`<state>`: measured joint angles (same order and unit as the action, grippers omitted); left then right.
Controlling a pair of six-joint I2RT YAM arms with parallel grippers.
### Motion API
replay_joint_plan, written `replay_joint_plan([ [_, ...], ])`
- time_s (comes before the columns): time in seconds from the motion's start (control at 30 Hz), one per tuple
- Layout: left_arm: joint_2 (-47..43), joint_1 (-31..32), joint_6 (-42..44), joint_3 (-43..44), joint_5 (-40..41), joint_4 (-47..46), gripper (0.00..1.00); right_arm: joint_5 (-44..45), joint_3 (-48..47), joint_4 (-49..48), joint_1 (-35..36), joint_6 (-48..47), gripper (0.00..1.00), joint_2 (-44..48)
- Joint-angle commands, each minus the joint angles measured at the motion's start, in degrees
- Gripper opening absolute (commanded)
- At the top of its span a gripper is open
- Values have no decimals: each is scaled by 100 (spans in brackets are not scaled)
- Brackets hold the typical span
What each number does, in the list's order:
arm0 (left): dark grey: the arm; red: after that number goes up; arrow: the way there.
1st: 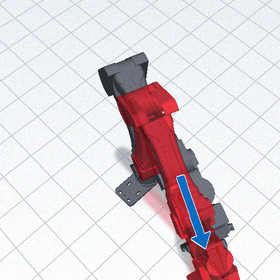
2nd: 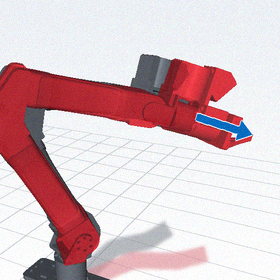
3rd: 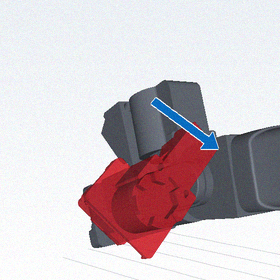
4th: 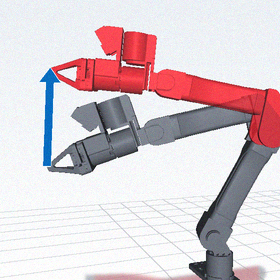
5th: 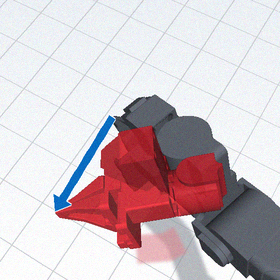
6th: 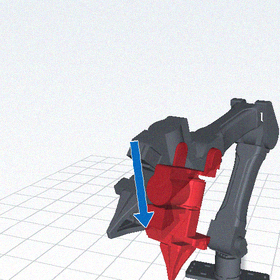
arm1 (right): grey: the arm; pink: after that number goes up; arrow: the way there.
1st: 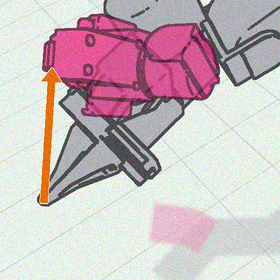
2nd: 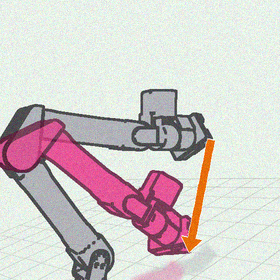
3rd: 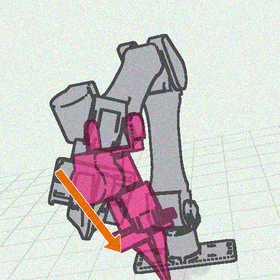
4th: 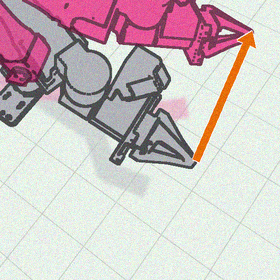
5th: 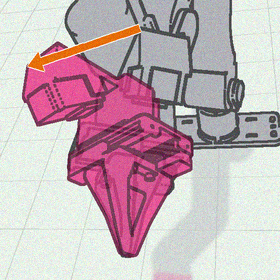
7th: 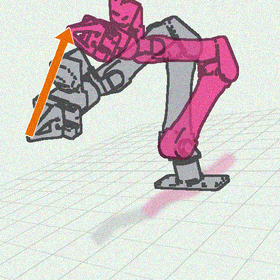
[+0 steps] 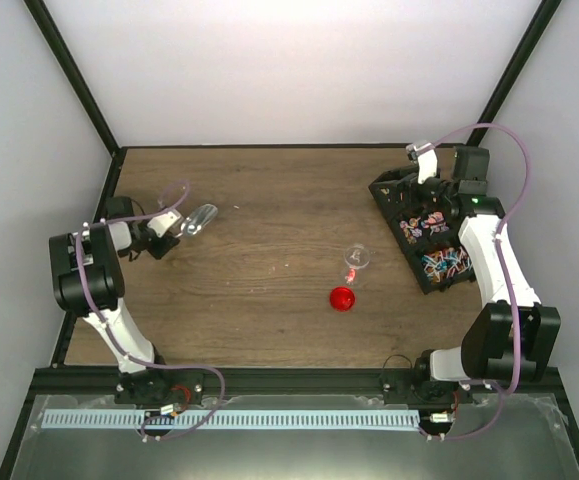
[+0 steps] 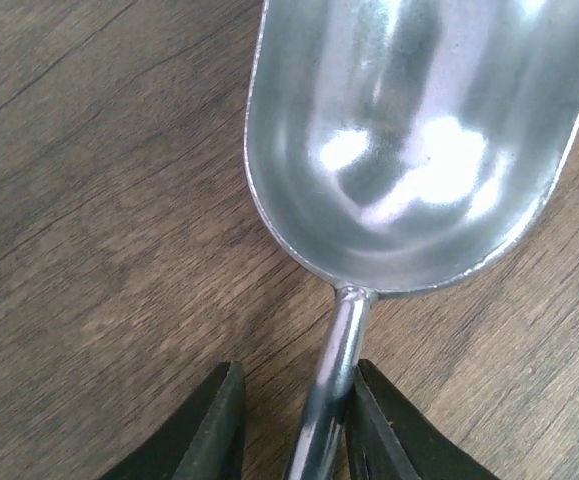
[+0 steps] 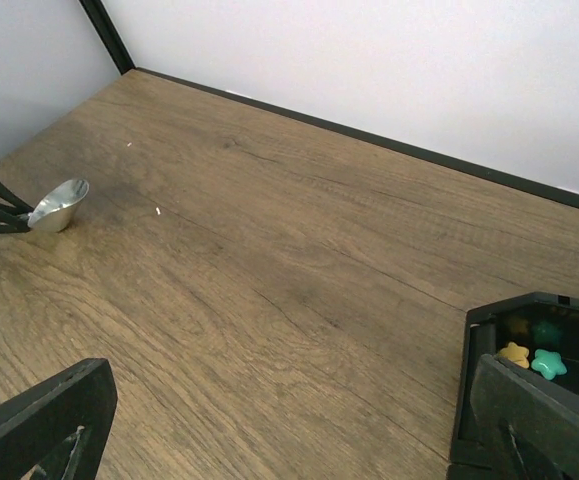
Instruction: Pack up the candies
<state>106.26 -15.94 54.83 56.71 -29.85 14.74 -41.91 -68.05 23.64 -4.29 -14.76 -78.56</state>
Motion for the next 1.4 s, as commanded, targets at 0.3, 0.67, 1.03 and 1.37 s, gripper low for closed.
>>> replay_joint_plan([
  [0.3, -1141, 462, -311, 110, -258, 727, 4, -731, -132, -151, 69, 786, 100, 40],
  [0.67, -2433, 2793, -348, 570, 568, 1954, 4, -1574, -759, 1199, 756, 1146, 97, -1146],
  [1.03, -2341, 4442, -797, 876, 1216, 2114, 4, -2356, -893, 1723, 1498, 1183, 70, -1794],
  [1.37, -2096, 4873, -724, 1030, 1367, 2008, 4, -2326, -855, 1620, 1821, 1359, 40, -1946],
])
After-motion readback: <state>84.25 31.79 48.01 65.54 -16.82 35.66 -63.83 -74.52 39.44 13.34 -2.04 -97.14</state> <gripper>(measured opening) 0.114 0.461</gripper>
